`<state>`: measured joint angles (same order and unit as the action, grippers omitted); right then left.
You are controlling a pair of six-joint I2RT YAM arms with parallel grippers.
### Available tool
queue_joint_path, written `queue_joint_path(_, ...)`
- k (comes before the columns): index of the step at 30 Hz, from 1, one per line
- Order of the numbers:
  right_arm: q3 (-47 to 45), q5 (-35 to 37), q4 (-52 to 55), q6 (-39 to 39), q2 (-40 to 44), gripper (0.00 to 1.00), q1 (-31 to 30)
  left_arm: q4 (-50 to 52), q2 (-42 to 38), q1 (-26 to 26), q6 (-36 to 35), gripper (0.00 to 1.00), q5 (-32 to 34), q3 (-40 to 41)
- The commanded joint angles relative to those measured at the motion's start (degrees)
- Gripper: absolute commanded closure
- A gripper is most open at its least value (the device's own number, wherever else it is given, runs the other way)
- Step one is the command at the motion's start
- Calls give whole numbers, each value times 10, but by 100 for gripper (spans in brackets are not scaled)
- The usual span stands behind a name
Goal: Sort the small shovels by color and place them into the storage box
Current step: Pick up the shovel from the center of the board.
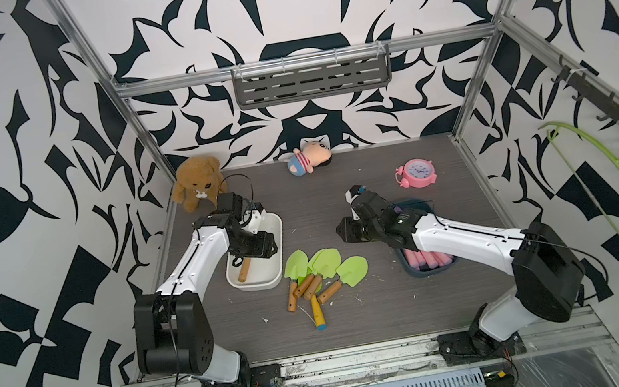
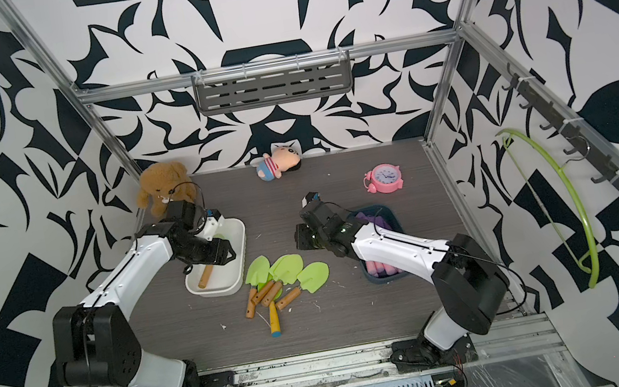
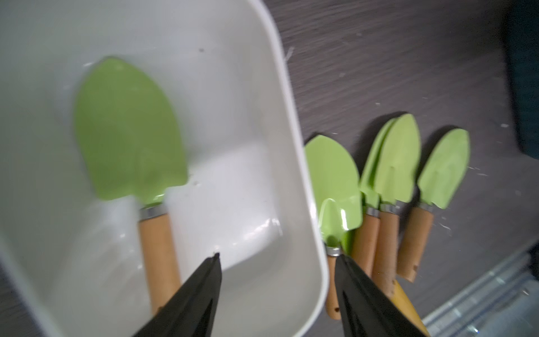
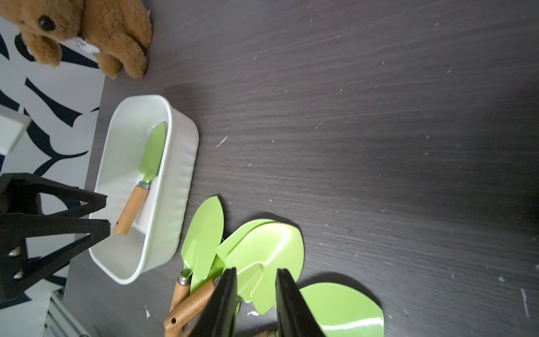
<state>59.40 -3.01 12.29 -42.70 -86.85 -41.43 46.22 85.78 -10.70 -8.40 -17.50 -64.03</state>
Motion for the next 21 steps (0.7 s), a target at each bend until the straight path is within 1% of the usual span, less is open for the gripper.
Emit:
queue_joint_path(1, -3, -41, 80, 17, 28, 73, 4, 19, -17, -15, -39, 32, -110, 15)
queue_joint_path(4, -23, -57, 106, -2, 41, 73, 4, 26, -21, -53, -62, 33, -111, 18)
queue_joint_path(7, -51, -58, 122, -32, 58, 73, 4, 35, -17, -94, -82, 34, -108, 21)
queue_joint_path(10, -59, -52, 157, -52, 59, 73, 4, 35, -9, -117, -82, 34, -107, 21)
queue_joint_path(12, -69, -55, 156, -69, 62, 73, 3, 36, -4, -136, -78, 36, -105, 17)
queue_joint_path(14, -83, -43, 148, -84, 72, 73, 2, 36, 1, -171, -76, 39, -87, 14)
queue_joint_path(16, -93, -23, 146, -97, 86, 73, 2, 33, 9, -220, -74, 40, -52, 10)
queue_joint_path(18, -96, -4, 150, -103, 99, 73, 2, 31, 23, -260, -67, 41, -32, 5)
queue_joint_path(20, -95, 16, 163, -106, 111, 73, 3, 28, 40, -293, -56, 42, -15, -4)
queue_joint_path(21, -95, 27, 170, -109, 117, 73, 3, 26, 51, -312, -52, 42, 6, -10)
